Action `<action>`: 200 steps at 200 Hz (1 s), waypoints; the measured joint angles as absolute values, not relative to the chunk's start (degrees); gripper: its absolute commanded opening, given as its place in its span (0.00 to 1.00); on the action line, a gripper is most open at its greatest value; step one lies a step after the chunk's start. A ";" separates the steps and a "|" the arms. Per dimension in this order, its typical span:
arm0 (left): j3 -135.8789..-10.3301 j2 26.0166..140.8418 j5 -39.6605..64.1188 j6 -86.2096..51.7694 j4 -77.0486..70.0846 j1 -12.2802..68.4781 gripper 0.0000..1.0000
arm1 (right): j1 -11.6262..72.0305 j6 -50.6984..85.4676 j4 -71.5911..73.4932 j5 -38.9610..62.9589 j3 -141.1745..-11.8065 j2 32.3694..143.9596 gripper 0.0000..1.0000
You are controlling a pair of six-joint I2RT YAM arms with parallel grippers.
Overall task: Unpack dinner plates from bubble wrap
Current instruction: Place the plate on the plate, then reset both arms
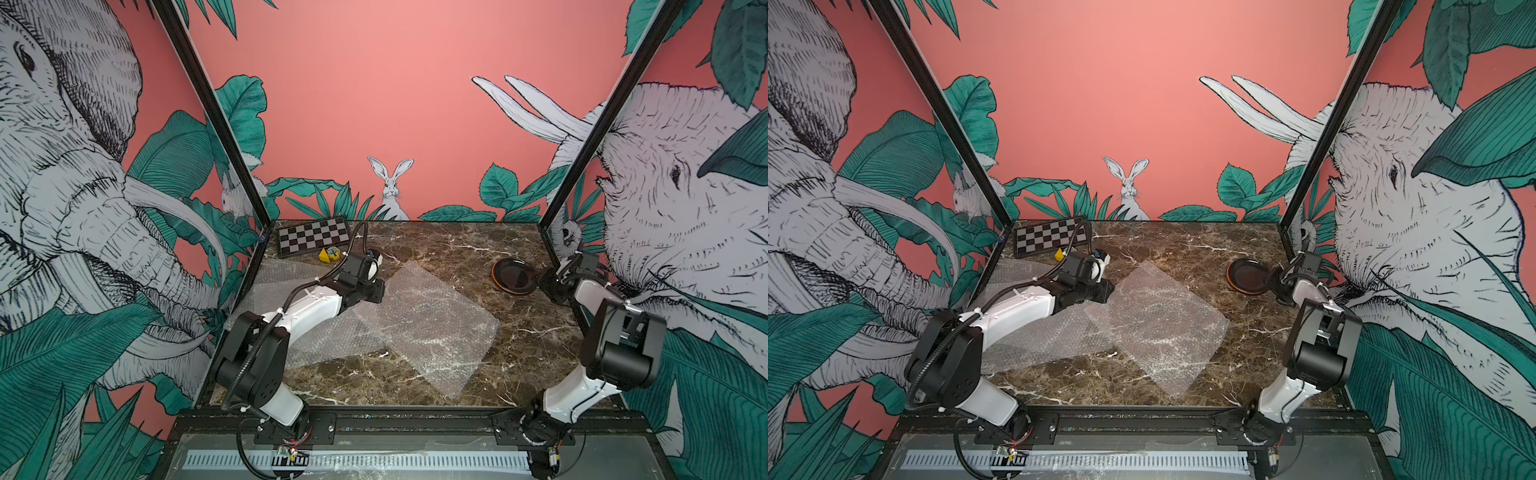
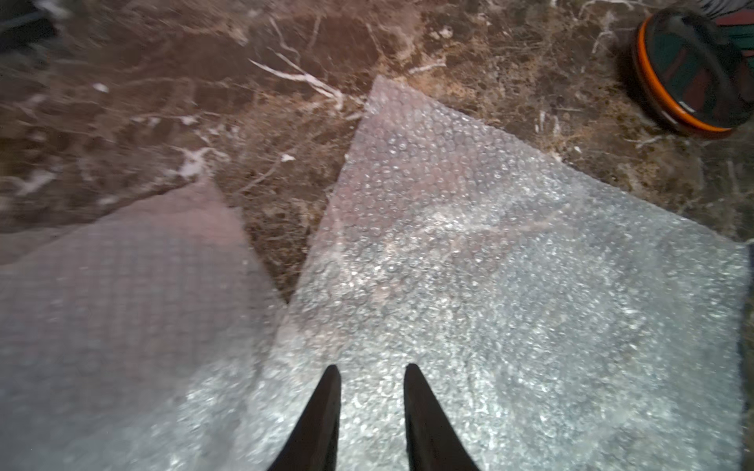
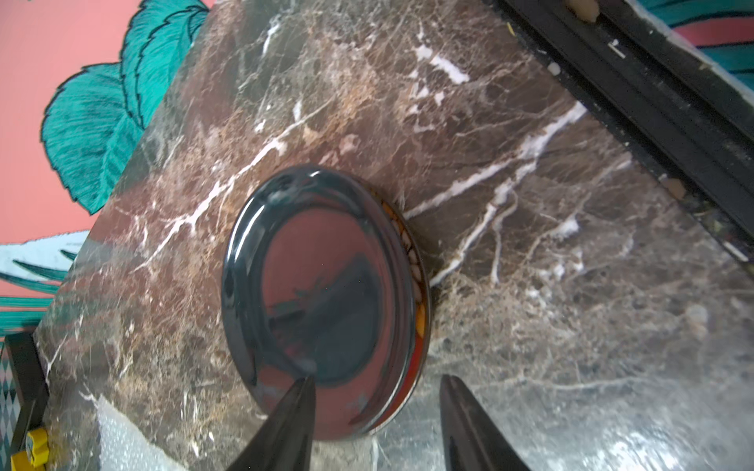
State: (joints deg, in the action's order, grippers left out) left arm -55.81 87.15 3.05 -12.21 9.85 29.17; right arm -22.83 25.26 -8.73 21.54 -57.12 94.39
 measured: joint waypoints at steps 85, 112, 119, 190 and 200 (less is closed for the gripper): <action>-48.03 81.38 -24.43 -0.56 6.76 27.20 0.38 | -17.17 19.88 5.85 18.26 -40.34 82.35 0.55; -44.84 81.28 -30.83 4.14 2.09 26.50 0.38 | -14.26 17.45 9.15 15.09 -36.84 79.61 0.55; -44.03 81.19 -32.21 5.17 0.82 26.22 0.38 | -13.58 16.75 10.02 14.20 -35.92 78.94 0.55; -37.69 79.68 -34.46 10.59 -9.15 18.57 0.42 | -8.78 10.13 18.00 5.34 -28.01 73.69 0.58; -37.10 79.68 -33.76 10.63 -9.89 17.45 0.44 | -8.32 9.50 19.25 4.64 -27.16 73.58 0.59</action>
